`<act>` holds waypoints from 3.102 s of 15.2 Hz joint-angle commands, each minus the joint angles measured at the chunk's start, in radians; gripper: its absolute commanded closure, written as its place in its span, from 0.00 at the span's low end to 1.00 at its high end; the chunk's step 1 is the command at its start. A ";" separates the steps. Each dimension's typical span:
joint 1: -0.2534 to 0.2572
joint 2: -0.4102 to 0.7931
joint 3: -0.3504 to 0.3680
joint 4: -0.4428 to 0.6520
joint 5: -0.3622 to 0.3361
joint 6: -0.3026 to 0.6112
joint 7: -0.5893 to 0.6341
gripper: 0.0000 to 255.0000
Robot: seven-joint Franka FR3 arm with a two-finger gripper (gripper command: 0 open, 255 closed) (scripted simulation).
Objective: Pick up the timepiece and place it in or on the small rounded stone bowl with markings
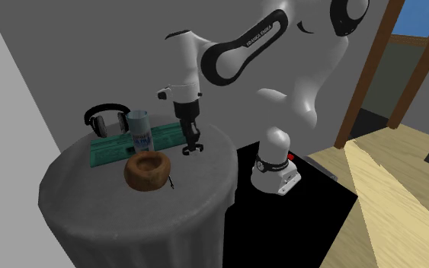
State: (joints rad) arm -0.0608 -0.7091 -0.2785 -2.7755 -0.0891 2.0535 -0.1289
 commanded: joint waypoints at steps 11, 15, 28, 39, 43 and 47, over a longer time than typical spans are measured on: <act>0.005 -0.051 0.027 0.130 0.015 -0.181 0.014 1.00; 0.008 -0.059 0.034 0.179 0.021 -0.237 0.018 1.00; 0.062 0.141 0.058 0.438 0.074 -0.296 0.048 1.00; 0.112 0.447 0.064 0.699 0.139 -0.253 0.062 1.00; 0.112 0.452 0.063 0.650 0.141 -0.200 0.057 1.00; 0.112 0.460 0.061 0.604 0.143 -0.146 0.051 1.00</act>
State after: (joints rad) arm 0.0507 -0.2513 -0.2177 -2.1572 0.0529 1.8908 -0.0770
